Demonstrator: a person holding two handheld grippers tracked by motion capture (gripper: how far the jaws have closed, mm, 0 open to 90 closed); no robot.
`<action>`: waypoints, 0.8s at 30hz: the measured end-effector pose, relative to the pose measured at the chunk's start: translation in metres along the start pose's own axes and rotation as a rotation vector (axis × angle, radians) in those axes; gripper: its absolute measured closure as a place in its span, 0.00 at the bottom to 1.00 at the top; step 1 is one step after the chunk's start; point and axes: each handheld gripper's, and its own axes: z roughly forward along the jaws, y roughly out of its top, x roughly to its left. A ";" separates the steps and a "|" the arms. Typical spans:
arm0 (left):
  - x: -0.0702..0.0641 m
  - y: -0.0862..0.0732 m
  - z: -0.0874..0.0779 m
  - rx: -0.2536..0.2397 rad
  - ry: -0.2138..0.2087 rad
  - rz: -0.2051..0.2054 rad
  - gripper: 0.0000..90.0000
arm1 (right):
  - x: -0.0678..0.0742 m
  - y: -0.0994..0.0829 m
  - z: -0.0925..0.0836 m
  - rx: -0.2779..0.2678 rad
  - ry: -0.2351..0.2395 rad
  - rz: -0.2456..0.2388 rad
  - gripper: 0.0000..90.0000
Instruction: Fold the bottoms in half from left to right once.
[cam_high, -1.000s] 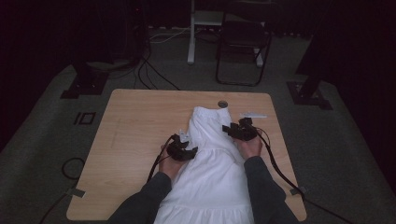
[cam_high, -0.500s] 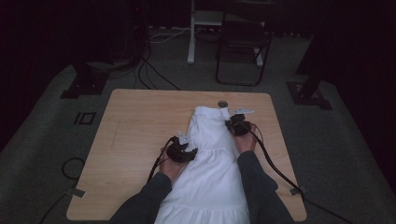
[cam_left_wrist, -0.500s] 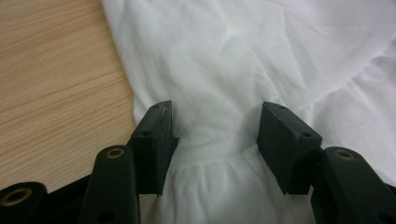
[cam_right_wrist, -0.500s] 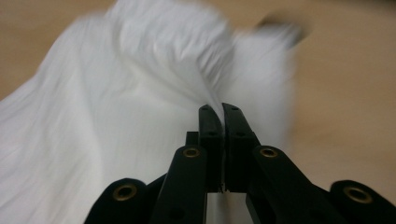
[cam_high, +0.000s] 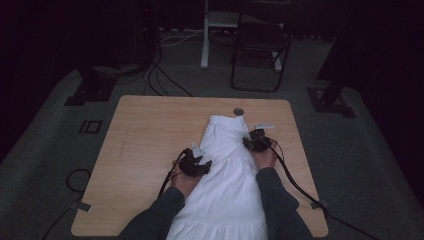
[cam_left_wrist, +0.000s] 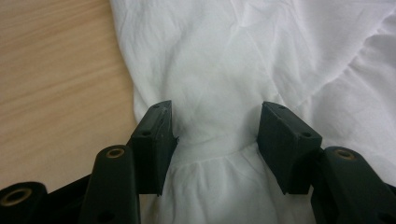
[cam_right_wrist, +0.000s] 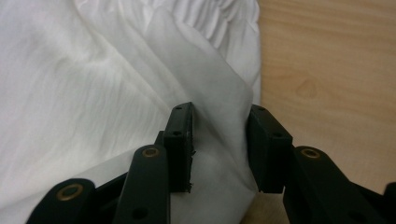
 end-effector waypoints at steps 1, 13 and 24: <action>-0.004 -0.004 -0.004 0.000 -0.002 0.003 0.51 | 0.002 -0.004 -0.002 -0.010 0.003 0.012 0.69; -0.036 -0.045 -0.048 -0.003 -0.036 0.018 0.51 | 0.028 -0.057 -0.050 -0.039 0.028 -0.003 0.69; -0.041 -0.052 -0.056 -0.004 -0.053 0.026 0.51 | 0.018 -0.044 -0.071 -0.089 0.115 -0.035 0.39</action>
